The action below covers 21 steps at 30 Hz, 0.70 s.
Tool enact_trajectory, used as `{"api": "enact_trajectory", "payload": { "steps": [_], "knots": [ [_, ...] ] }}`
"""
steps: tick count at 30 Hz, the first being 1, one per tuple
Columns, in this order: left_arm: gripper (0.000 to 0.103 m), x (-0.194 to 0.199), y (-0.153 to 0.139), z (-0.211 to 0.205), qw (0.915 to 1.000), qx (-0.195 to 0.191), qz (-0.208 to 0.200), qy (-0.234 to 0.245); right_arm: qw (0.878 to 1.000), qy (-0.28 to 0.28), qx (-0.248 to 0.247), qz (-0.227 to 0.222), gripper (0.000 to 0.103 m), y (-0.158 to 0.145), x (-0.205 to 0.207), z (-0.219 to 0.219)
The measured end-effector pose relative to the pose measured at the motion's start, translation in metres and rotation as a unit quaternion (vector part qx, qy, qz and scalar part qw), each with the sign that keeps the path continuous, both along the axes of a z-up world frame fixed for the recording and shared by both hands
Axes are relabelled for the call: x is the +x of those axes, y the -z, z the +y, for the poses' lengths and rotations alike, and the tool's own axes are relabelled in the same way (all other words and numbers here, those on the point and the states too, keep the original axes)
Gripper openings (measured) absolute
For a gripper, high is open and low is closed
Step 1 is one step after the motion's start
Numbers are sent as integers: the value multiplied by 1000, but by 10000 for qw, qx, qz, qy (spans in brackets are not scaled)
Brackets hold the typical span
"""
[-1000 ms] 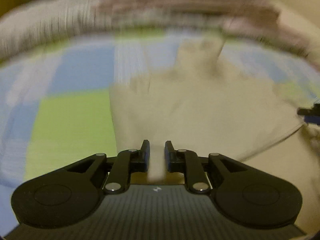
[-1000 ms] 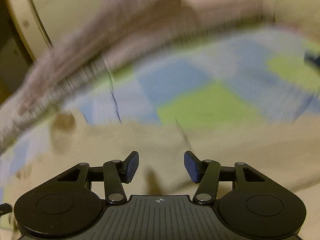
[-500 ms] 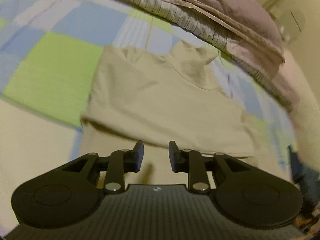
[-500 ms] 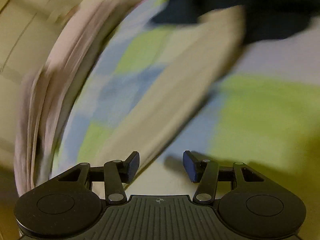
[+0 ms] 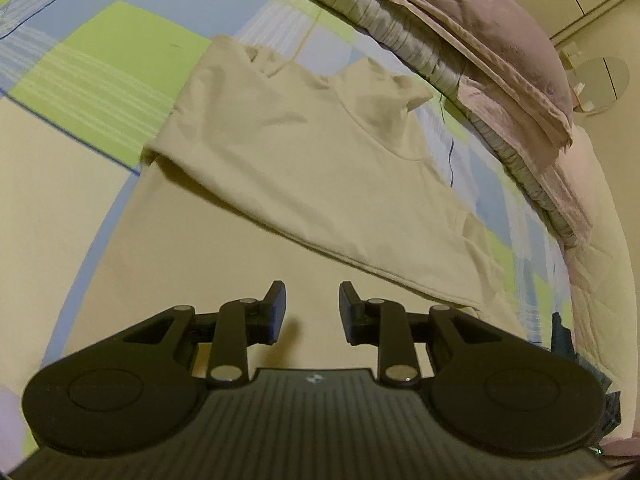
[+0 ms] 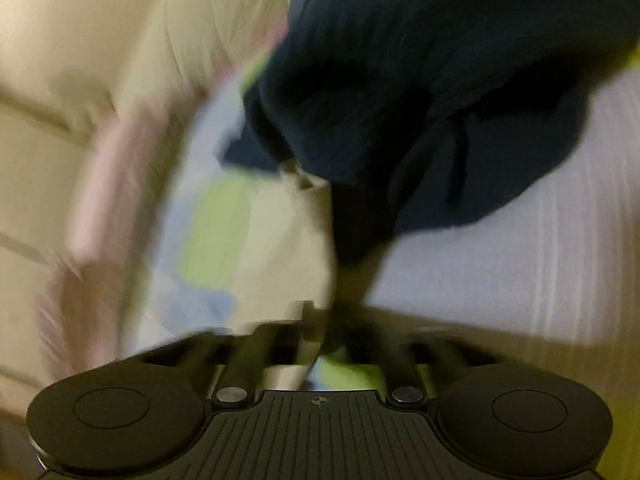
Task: Fold clothes
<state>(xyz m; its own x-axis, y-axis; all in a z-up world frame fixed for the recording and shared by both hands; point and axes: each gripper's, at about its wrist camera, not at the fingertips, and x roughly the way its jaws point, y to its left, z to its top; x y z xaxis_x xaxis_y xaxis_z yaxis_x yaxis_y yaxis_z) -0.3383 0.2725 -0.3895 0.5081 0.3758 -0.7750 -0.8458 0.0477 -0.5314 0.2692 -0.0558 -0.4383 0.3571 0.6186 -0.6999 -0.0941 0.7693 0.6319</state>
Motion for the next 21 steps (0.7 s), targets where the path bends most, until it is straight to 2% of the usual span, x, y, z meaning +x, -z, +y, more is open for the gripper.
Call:
{"api": "enact_trajectory", "payload": {
  "steps": [2,6,8,10,12,14,16,18,20,21],
  "knots": [
    [24,-9,-1,-3,10000,6,-35,-86,9976,-254,-579,-298,1,-11,-3,19],
    [24,-34,-4,-9,9994,16,-124,-312,9850,-606,-1323,-924,1,-48,-18,63],
    [24,-51,-5,-11,9987,11,-192,-474,9709,-1094,-1363,-1639,1,-75,-46,96],
    [24,-68,-6,-12,9977,3,-261,-629,9464,-1809,-1203,-2391,1,-105,-95,135],
    [24,-85,-7,-15,9961,-15,-376,-794,9121,-2510,-992,-3087,1,-133,-146,174],
    [23,-101,-6,-18,9942,-57,-504,-950,8734,-3294,-528,-3549,1,-149,-217,209],
    [23,-116,-4,-22,9924,-75,-594,-1072,8212,-4150,-31,-3916,1,-155,-301,235],
    [23,-128,-1,-26,9905,-121,-654,-1202,7685,-4911,376,-4084,1,-151,-376,253],
    [23,-140,2,-29,9884,-166,-713,-1331,7142,-5740,234,-3999,3,-132,-447,271],
    [23,-146,4,-30,9875,-208,-728,-1381,6903,-6069,-156,-3936,12,-114,-477,279]
  ]
}}
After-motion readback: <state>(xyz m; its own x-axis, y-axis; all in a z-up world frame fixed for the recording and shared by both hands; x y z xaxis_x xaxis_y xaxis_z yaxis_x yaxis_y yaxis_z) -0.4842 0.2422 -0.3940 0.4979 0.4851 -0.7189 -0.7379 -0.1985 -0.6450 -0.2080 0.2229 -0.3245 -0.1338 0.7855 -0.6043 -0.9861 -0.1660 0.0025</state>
